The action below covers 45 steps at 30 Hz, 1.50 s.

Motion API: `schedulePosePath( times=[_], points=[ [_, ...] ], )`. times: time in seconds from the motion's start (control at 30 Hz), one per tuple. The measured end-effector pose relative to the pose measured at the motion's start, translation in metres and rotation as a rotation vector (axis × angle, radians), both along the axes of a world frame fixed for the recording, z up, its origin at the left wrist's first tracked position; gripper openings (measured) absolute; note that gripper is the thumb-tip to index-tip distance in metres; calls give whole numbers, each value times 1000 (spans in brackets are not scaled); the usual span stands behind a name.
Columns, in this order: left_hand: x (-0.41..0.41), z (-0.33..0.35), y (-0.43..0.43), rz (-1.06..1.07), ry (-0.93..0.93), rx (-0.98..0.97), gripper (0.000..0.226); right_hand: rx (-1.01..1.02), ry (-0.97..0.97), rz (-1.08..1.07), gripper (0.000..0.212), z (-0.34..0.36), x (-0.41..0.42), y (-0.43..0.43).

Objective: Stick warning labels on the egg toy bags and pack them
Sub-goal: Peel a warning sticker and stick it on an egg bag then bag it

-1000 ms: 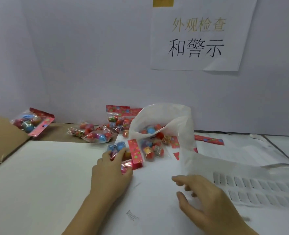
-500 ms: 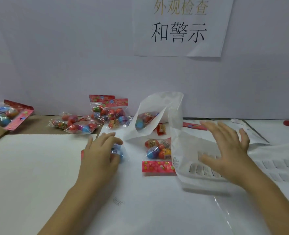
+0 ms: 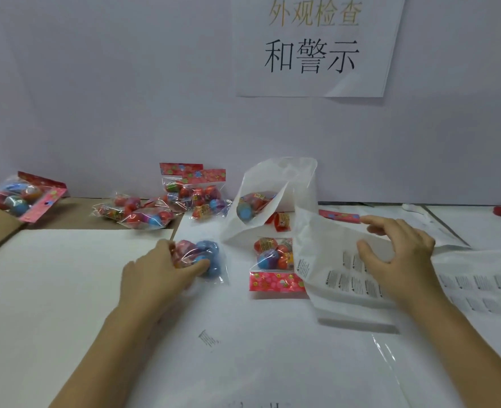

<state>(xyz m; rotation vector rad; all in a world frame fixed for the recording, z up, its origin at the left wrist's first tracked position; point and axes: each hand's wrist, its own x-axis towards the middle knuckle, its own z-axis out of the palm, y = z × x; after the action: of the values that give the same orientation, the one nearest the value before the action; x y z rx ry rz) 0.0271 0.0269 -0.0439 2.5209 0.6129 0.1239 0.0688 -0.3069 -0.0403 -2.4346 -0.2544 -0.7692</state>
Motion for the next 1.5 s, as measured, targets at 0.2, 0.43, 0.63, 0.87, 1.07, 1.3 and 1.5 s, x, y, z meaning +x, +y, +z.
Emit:
schedulePosePath(
  times=[0.2,0.43,0.63,0.87,1.07,1.3,1.5],
  points=[
    [-9,18,-10,-205,-469,-506,68,234,-289,216,24,12,-27,32],
    [-35,47,-25,-577,-578,-947,81,619,449,629,63,31,-53,89],
    [-30,46,-33,-477,-659,-1163,102,1045,676,747,24,22,-53,110],
    [-34,30,-71,-204,-413,-1744,69,1177,741,683,26,4,-59,113],
    [-30,30,-76,-50,-446,-1629,27,1002,820,613,21,7,-63,112],
    [-29,28,-74,-49,-417,-1518,23,1026,658,541,33,11,-56,104],
    [-29,34,-70,-36,-436,-1580,22,1046,647,587,23,10,-54,103]
  ],
)
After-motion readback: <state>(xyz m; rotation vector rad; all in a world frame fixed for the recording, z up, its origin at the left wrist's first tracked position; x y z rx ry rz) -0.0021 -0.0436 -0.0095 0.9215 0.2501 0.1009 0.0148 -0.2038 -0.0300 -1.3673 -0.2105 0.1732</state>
